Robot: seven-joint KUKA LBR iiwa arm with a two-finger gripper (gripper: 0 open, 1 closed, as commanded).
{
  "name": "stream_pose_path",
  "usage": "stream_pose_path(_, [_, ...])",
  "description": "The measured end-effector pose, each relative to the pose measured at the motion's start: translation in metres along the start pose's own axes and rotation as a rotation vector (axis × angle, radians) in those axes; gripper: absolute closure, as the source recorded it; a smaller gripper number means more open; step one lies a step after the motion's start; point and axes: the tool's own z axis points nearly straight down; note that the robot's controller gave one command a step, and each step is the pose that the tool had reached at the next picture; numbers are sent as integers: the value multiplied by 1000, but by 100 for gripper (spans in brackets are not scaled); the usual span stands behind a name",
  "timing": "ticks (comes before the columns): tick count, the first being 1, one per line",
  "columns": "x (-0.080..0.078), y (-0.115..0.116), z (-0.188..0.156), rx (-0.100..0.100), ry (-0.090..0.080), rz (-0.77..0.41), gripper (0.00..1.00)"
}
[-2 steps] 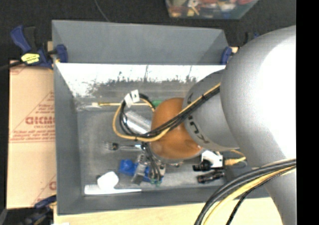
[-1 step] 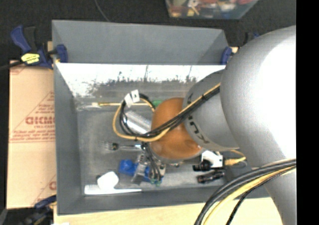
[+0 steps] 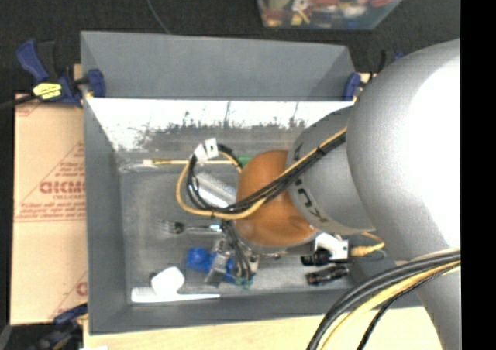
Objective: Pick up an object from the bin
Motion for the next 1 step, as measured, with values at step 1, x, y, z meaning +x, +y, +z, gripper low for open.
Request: stream_pose_path(1, [0, -1, -21, 2, 3, 0, 100])
